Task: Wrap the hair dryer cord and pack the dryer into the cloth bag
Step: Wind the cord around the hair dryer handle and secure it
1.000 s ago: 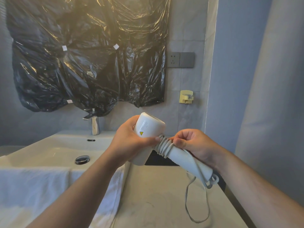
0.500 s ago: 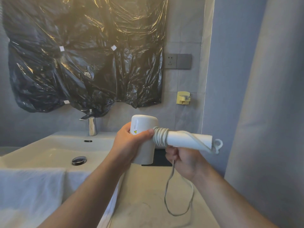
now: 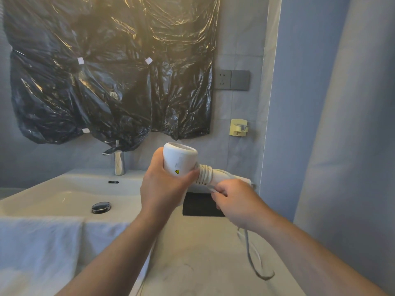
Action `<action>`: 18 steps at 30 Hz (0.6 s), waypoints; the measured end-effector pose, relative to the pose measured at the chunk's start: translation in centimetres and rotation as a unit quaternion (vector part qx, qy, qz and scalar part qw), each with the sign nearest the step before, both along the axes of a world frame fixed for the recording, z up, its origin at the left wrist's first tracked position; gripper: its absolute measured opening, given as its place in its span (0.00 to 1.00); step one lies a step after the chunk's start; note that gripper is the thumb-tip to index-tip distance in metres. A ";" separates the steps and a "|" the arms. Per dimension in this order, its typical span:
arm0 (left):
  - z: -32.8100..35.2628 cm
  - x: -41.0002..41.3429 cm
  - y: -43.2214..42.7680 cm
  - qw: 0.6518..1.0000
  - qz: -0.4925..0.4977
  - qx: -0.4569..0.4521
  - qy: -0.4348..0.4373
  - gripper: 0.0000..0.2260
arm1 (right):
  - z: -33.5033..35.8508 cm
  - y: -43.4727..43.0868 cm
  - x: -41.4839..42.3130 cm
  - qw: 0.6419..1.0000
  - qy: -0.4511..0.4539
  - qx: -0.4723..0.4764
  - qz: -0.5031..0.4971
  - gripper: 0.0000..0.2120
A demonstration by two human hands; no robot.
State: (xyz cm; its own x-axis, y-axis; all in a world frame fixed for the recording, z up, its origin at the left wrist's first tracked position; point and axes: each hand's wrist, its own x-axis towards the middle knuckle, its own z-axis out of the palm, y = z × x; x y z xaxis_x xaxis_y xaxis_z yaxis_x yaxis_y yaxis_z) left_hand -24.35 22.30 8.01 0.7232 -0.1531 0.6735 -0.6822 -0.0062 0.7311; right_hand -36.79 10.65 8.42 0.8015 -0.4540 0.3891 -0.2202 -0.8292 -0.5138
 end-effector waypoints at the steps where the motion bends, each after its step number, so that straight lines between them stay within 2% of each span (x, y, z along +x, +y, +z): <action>1: 0.0 -0.1 0.0 1.000 0.005 0.014 -0.023 0.25 | 0.6 -0.1 -0.2 0.999 0.001 -0.049 -0.016 0.13; 4: 0.2 -0.4 0.1 0.997 0.014 0.048 -0.065 0.27 | 2.0 -0.2 -0.6 0.993 -0.009 -0.114 -0.018 0.11; 10: 0.7 -0.4 0.0 0.991 0.025 0.098 -0.086 0.24 | 1.9 -0.2 -0.3 0.990 0.001 -0.144 0.007 0.09; 15: 0.3 0.7 0.8 0.992 -0.050 0.114 -0.038 0.26 | 2.9 -1.0 -1.0 0.993 -0.002 -0.100 0.064 0.01; 18: 0.4 1.1 1.0 0.985 -0.128 0.116 -0.016 0.26 | 3.6 -1.8 -1.3 0.995 -0.013 -0.044 0.087 0.06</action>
